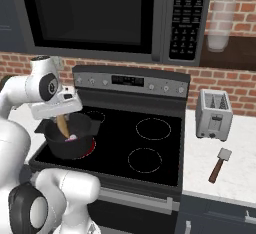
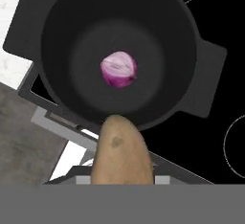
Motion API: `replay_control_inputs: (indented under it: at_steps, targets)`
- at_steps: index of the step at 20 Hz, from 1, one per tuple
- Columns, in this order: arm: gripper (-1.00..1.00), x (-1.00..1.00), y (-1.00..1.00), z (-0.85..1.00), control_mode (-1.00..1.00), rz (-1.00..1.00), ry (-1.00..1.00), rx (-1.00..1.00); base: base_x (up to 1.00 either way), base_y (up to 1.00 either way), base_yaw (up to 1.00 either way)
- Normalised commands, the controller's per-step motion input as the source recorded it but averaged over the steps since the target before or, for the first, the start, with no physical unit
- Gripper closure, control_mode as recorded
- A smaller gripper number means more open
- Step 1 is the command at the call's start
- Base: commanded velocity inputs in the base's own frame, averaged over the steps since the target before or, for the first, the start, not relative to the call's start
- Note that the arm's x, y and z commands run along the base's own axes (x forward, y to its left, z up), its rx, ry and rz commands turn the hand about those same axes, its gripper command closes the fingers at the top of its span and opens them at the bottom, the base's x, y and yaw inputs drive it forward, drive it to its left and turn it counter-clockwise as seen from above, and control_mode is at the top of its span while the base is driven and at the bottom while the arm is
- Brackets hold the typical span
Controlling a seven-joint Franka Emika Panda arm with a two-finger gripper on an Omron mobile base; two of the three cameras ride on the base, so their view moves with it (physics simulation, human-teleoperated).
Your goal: Put the sweet potato and onion in the pot. Retrieve the spatula and lightly stir the vegetables in the pot.
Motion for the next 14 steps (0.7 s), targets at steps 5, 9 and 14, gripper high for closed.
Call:
replay_control_inputs:
  at_steps: [5, 9, 14]
  targets:
    - [1.0, 1.0, 0.45, -0.54, -1.0, 0.0, 0.0, 0.0, 0.0, 0.0, 0.0]
    - [1.0, 0.79, 0.15, -0.61, -1.0, 0.0, -0.05, 0.0, 0.0, 0.0, 0.0]
    - [1.0, 0.2, 0.0, -0.53, -1.0, 0.0, -0.08, 0.0, 0.0, 0.0, 0.0]
